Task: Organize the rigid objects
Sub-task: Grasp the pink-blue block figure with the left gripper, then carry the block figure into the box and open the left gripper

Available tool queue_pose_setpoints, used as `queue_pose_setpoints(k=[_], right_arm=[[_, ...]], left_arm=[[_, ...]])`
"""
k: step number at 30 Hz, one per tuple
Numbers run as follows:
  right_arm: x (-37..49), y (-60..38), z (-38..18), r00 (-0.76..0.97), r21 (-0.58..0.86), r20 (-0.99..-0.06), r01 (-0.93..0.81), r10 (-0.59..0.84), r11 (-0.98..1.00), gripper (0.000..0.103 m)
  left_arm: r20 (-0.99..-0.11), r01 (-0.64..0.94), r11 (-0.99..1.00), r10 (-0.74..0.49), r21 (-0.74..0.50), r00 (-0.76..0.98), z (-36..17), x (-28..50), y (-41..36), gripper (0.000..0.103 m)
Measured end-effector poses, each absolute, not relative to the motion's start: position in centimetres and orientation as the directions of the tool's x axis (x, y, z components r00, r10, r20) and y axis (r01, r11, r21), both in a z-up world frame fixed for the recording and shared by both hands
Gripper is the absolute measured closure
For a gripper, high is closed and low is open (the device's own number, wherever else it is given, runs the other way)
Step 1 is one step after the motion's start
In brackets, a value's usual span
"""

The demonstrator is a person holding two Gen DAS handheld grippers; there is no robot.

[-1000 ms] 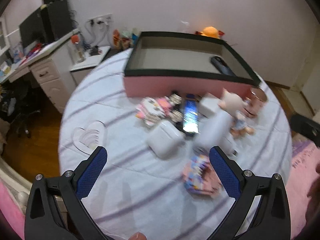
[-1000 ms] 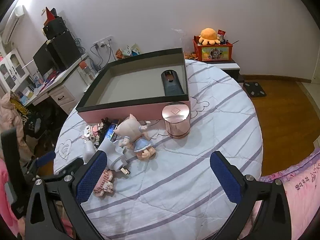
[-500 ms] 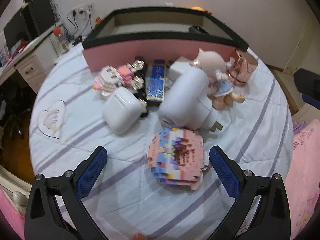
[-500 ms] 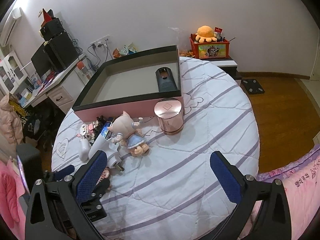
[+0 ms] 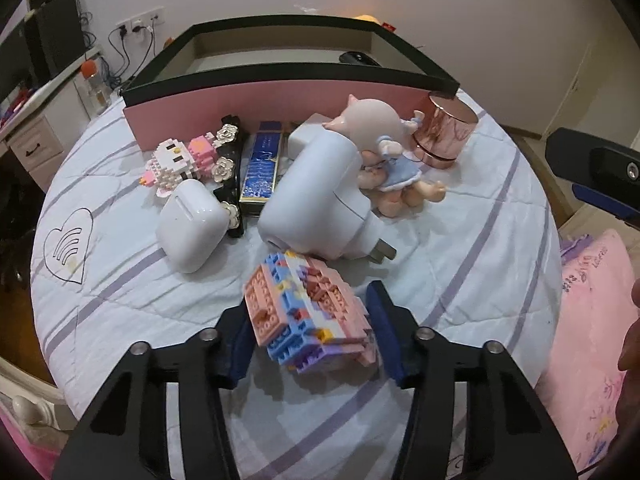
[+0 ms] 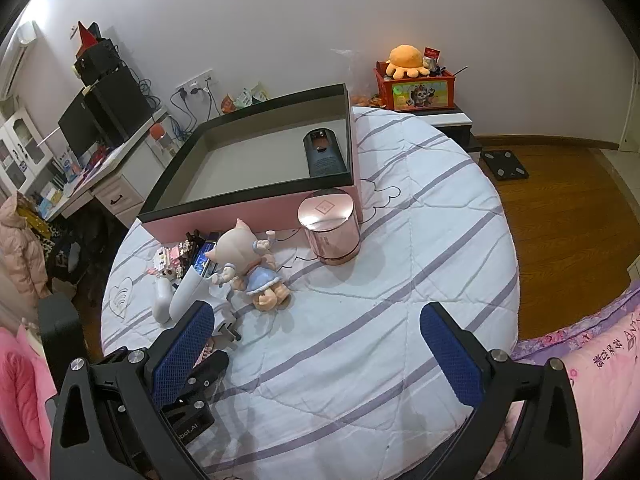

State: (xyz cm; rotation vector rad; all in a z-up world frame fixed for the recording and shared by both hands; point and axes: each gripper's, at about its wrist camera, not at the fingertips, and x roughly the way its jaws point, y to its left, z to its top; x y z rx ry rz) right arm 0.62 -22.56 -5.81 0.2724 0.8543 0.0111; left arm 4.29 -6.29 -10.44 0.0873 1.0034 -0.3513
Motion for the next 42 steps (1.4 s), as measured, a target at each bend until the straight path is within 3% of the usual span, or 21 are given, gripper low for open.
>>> queue_pose_setpoints(k=[3,8,27,42], right_arm=[[0.5,-22.6,-5.7,0.66,0.243,-0.742,0.102,0.117,0.965,0.0],[0.4,-22.7,-5.7,0.661,0.244,-0.742,0.106,0.114,0.964,0.0],[0.8,-21.7,-5.0,0.666,0.237,-0.736,0.086,0.121,0.968,0.0],[8.5,-20.2,-1.6,0.714,0.187,-0.692,0.037,0.105,0.982,0.0]], left_arm=[[-0.834,0.329,0.938,-0.267,-0.109,0.482,-10.3,4.1,-5.9,0.062],[-0.836,0.324,0.939,-0.27,-0.117,0.478,-10.2,4.1,-5.6,0.067],[-0.786,0.285,0.955,-0.237,-0.081,0.571,-5.0,3.7,-3.0,0.068],[-0.707,0.224,0.97,-0.22,-0.088,0.672,0.2,14.8,-2.1,0.068]])
